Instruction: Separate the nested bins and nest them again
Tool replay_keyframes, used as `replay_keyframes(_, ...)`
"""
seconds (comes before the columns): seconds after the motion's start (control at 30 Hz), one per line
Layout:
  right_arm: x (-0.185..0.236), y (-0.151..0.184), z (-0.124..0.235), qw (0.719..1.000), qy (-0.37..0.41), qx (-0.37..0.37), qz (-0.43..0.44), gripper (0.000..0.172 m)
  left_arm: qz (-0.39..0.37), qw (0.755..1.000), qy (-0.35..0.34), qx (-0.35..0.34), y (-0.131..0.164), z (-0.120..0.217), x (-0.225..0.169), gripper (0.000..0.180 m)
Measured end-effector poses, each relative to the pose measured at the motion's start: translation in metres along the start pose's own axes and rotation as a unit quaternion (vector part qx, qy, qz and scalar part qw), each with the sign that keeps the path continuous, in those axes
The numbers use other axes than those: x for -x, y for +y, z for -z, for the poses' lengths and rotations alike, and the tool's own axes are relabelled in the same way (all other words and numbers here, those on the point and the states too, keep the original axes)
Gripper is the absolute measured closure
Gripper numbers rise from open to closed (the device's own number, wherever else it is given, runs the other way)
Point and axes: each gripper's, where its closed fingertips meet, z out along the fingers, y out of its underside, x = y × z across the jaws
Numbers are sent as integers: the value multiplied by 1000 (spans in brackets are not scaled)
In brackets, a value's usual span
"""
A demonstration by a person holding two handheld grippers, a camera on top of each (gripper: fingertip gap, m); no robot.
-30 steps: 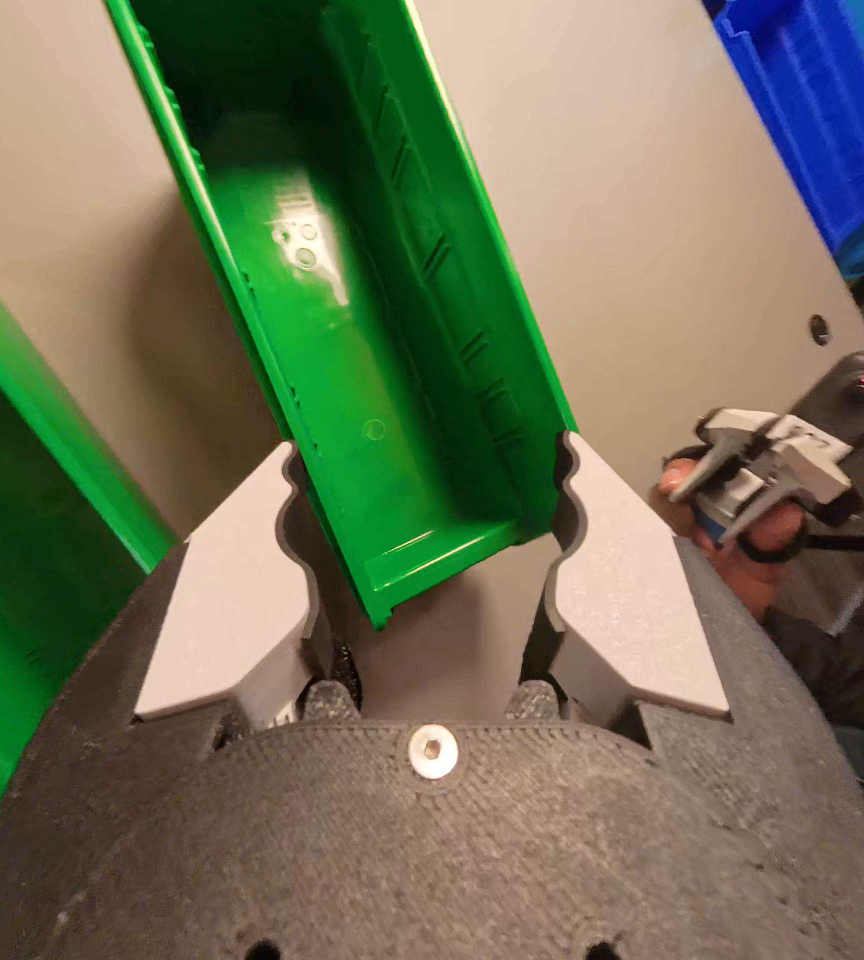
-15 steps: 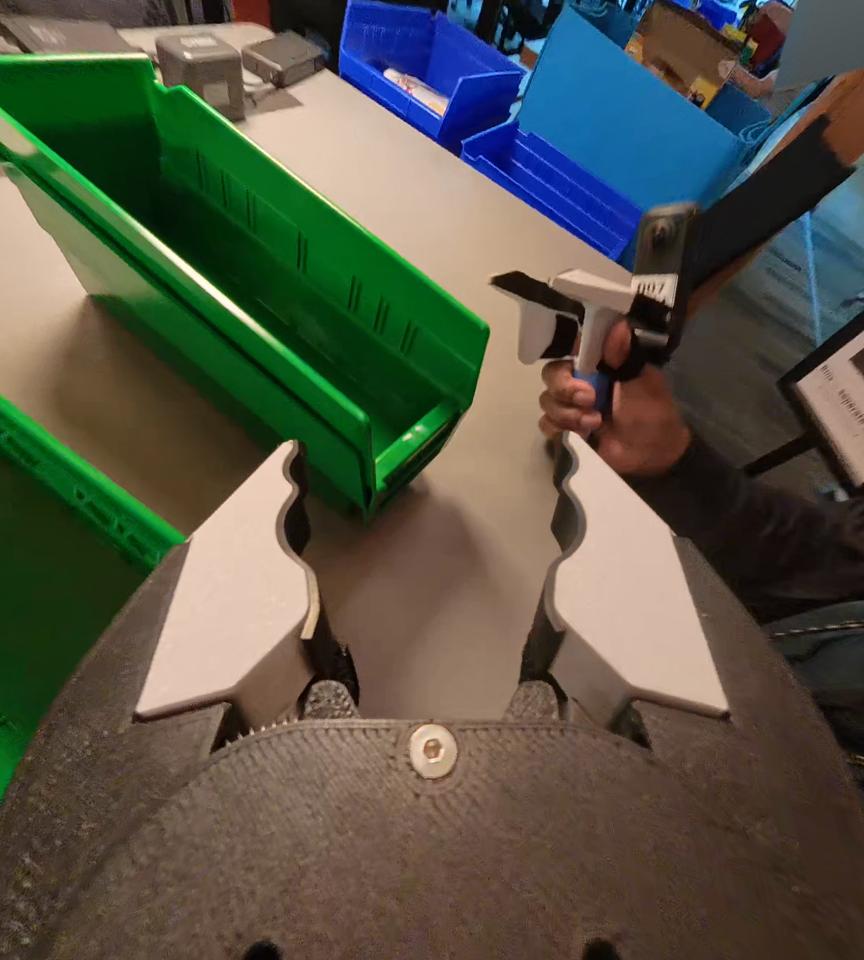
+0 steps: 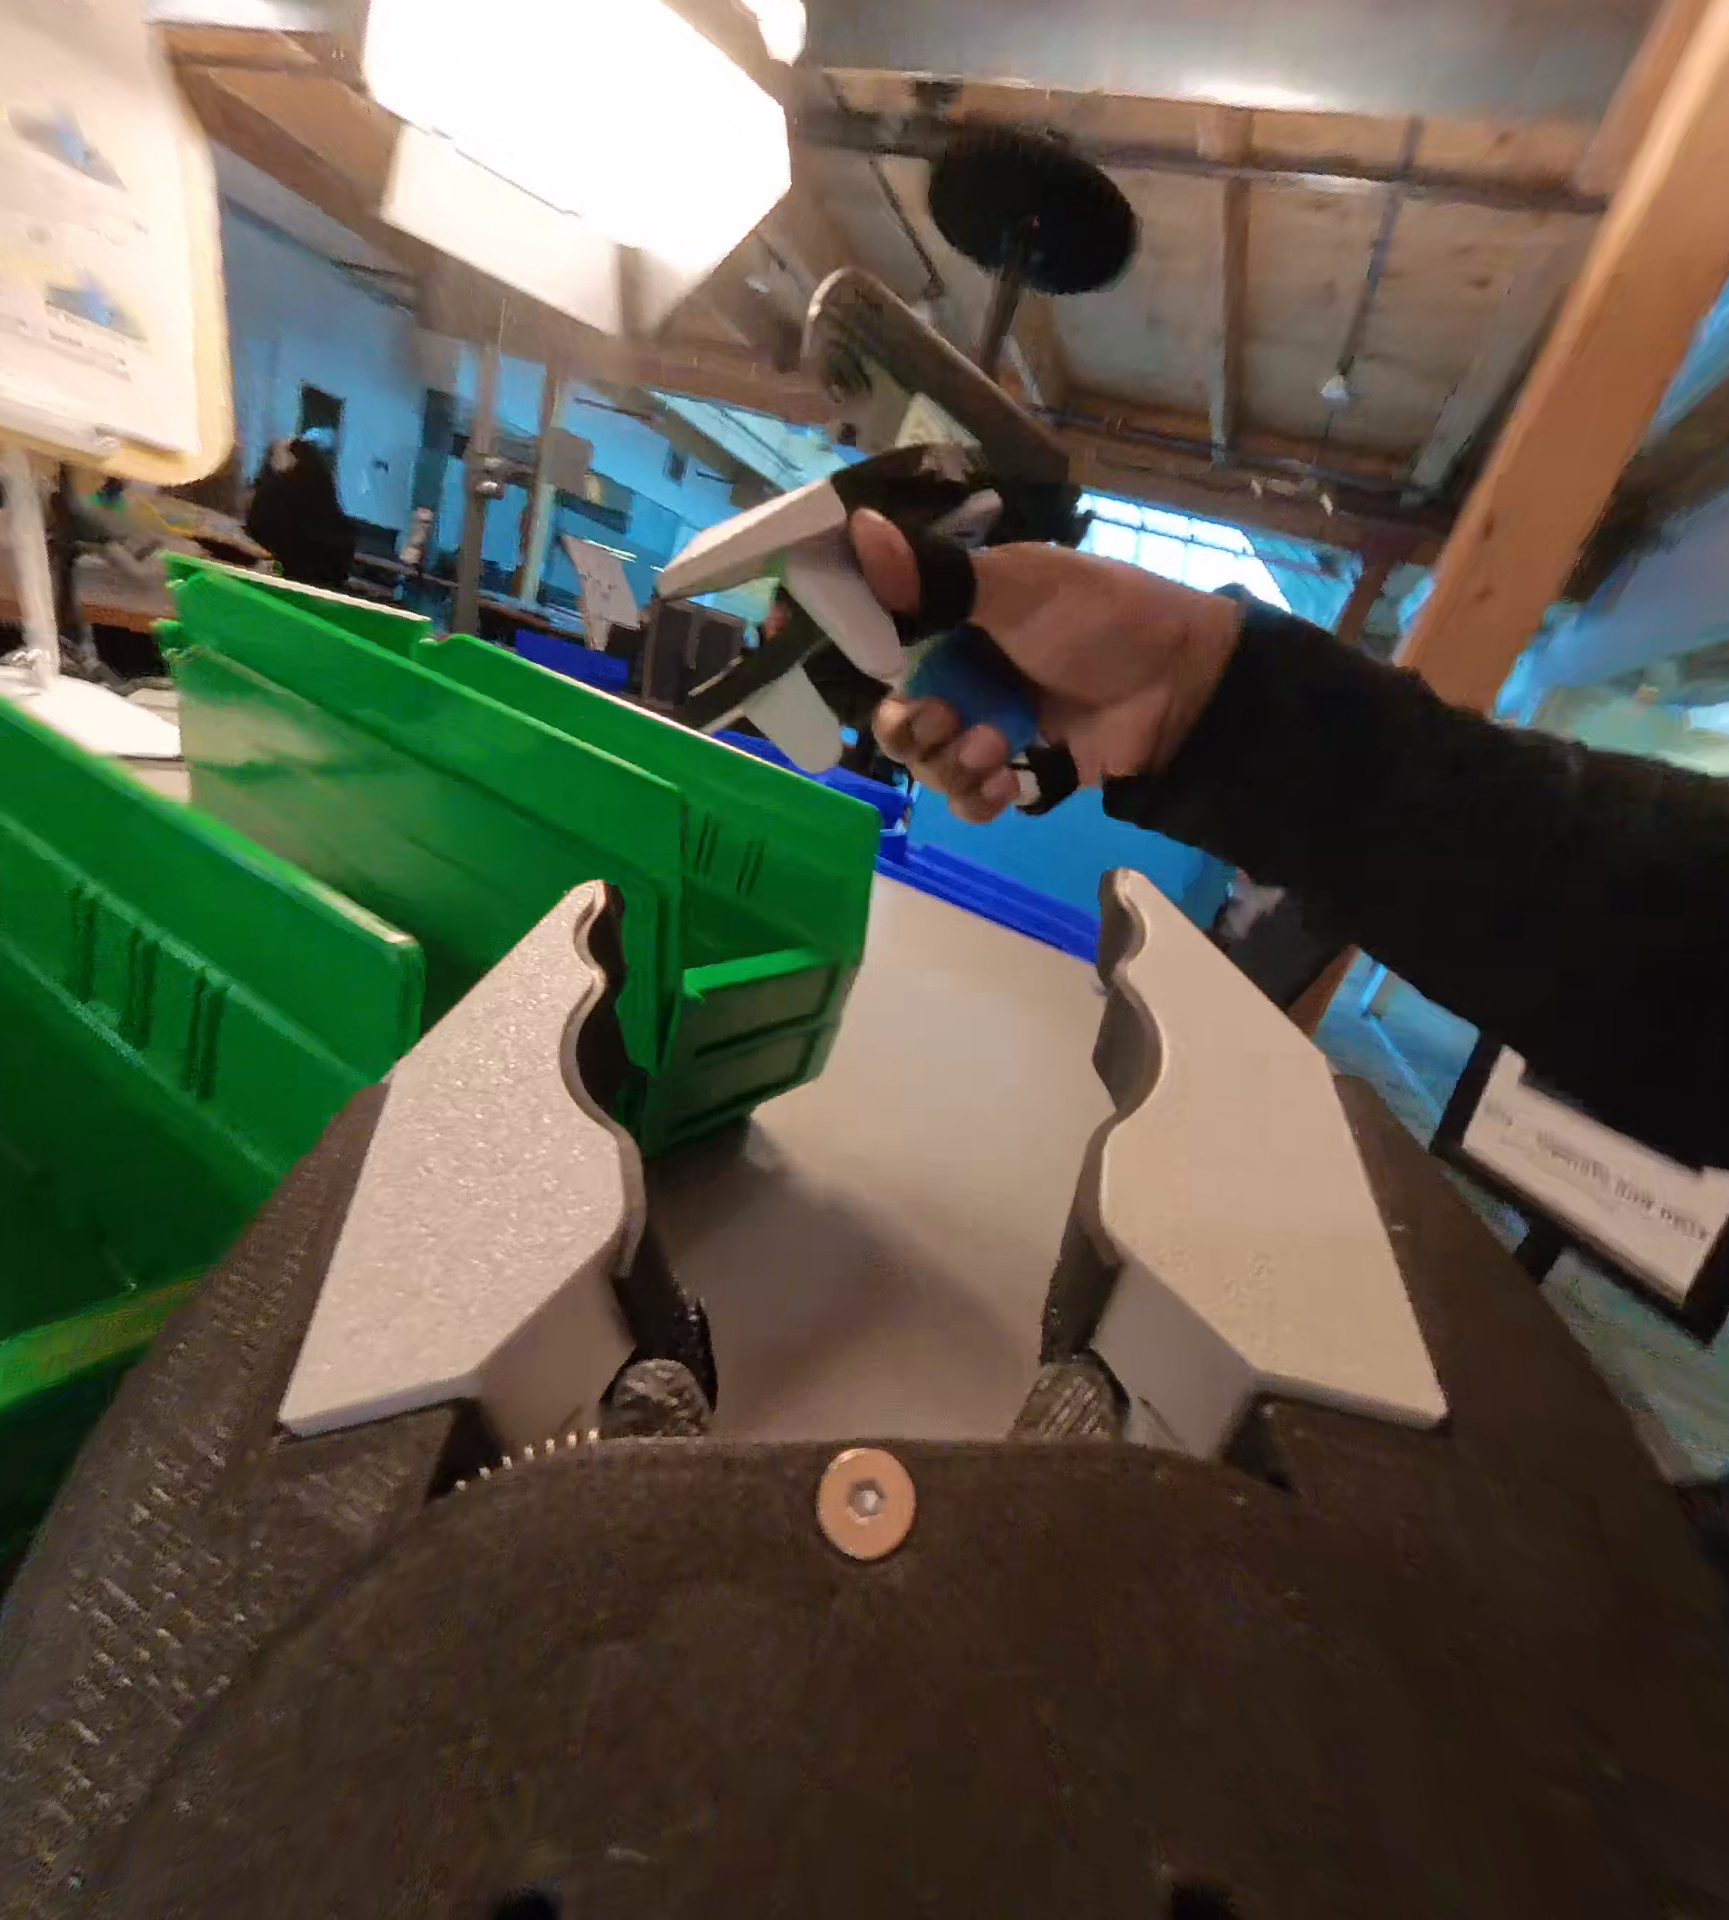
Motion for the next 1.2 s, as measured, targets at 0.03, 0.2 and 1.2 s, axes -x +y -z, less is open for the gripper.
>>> replay_keyframes(0.03,-3,-4,-6,1000,20,18,-7,18,10,1000,5,-16,-4,2,0,91)
replay_keyframes(0.2,-17,-20,-31,991,102,79,-24,13,19,998,14,-54,-13,11,-1,95)
replay_keyframes(1.2,-16,-1,-37,961,170,216,34,55,60,996,27,-64,-16,15,4,95)
